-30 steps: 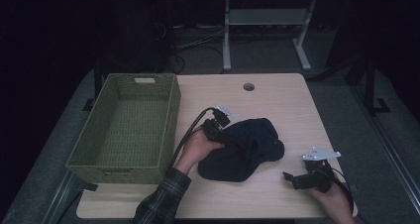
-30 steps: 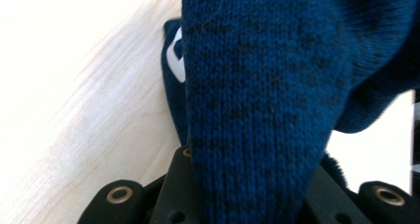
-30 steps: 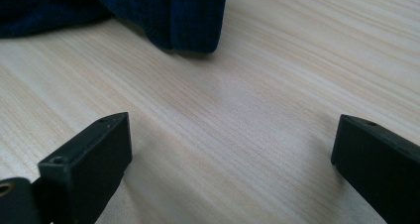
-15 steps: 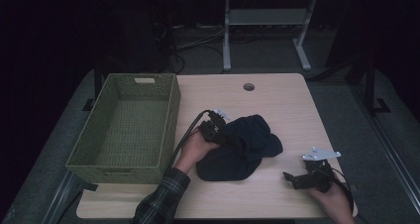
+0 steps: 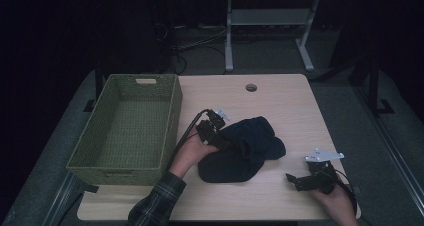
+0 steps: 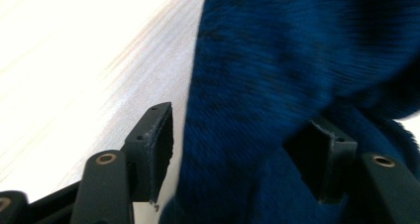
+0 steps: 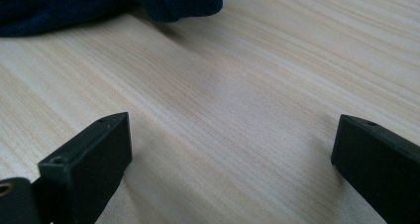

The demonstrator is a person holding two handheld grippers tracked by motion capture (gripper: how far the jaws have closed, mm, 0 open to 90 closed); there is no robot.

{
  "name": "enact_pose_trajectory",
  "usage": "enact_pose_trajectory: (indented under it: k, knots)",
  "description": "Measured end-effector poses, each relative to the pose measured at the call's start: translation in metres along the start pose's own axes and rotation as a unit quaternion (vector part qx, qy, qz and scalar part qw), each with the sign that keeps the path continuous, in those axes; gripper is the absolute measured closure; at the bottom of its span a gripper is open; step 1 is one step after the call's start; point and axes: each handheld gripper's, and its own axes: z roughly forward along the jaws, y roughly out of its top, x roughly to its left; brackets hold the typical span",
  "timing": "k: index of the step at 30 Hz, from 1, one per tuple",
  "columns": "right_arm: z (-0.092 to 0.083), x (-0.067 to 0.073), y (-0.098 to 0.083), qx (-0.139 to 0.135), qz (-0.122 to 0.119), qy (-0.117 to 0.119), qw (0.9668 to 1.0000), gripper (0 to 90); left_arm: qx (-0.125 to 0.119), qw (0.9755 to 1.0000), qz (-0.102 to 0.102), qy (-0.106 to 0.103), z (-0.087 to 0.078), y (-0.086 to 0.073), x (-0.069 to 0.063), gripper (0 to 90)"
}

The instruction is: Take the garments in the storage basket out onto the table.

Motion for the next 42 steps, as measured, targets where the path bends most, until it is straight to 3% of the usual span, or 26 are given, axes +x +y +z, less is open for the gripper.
enact_pose_trajectory:
  k: [1,7,13,16,25,30,36,39,42]
  knots:
    - [0.0,0.0,0.0,0.0,0.0,0.0,1.0,2.0,0.005,1.0,0.009,0.001,-0.004,-0.001,-0.001,35.6]
    - [0.0,0.0,0.0,0.0,0.0,0.0,1.0,2.0,-0.004,0.9999,0.004,0.013,-0.024,-0.01,-0.008,37.9]
    - [0.0,0.0,0.0,0.0,0.0,0.0,1.0,2.0,-0.012,0.9998,0.006,0.011,-0.038,-0.019,-0.017,54.1]
    - [0.0,0.0,0.0,0.0,-0.001,0.0,1.0,2.0,-0.025,0.9997,0.002,-0.001,-0.042,-0.029,-0.022,63.9]
    - [0.0,0.0,0.0,0.0,-0.001,0.0,1.0,2.0,-0.022,0.9995,0.022,0.006,-0.052,-0.038,-0.035,72.3]
    - [0.0,0.0,0.0,0.0,0.0,0.001,1.0,2.0,-0.022,0.9993,0.029,-0.013,-0.059,-0.042,-0.045,84.2]
    - [0.0,0.0,0.0,0.0,0.0,0.001,1.0,2.0,-0.011,0.9989,0.045,-0.004,-0.061,-0.047,-0.059,83.3]
    - [0.0,0.0,0.0,0.0,0.0,0.001,1.0,2.0,-0.019,0.9988,0.043,0.014,-0.066,-0.049,-0.06,73.9]
    - [0.0,0.0,0.0,0.0,0.0,0.001,1.0,2.0,-0.025,0.9988,0.038,0.017,-0.075,-0.051,-0.059,73.0]
